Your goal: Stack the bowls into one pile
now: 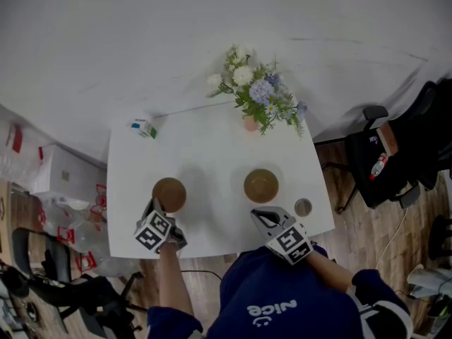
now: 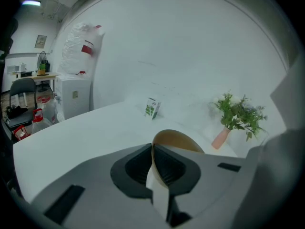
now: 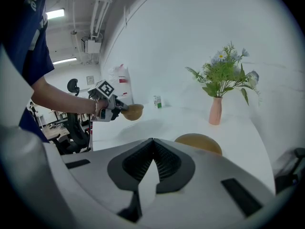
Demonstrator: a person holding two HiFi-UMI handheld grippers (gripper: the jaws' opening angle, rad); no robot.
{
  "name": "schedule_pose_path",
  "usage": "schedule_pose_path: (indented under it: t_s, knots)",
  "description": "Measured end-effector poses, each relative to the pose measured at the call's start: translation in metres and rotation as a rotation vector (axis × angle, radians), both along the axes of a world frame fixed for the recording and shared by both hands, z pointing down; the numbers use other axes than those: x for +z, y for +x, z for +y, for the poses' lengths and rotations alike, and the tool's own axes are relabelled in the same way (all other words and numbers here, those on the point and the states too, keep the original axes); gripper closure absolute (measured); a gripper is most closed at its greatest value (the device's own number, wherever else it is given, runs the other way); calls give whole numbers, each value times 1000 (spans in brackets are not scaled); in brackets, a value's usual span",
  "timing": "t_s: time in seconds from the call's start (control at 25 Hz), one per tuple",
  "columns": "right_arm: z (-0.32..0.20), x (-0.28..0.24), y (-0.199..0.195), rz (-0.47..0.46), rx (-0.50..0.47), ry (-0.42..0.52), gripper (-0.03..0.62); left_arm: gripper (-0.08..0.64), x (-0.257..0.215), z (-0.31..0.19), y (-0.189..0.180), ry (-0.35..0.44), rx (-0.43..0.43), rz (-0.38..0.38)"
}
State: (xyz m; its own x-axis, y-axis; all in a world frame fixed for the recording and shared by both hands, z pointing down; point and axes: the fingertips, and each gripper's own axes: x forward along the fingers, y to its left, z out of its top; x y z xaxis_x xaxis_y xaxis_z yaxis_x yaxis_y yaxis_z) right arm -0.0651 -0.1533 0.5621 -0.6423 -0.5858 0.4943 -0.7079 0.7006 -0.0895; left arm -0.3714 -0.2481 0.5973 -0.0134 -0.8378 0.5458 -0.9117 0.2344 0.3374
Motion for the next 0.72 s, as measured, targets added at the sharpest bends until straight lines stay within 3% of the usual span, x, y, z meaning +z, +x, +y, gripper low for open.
schedule_pose_path:
  t_s: [0.32, 0.72]
  knots:
    - [2, -4, 6, -9, 9, 17, 569, 528, -42, -9, 49, 75, 94, 29]
    - [4, -9, 29, -37, 77, 28, 569, 528, -63, -7, 113, 91, 217, 48]
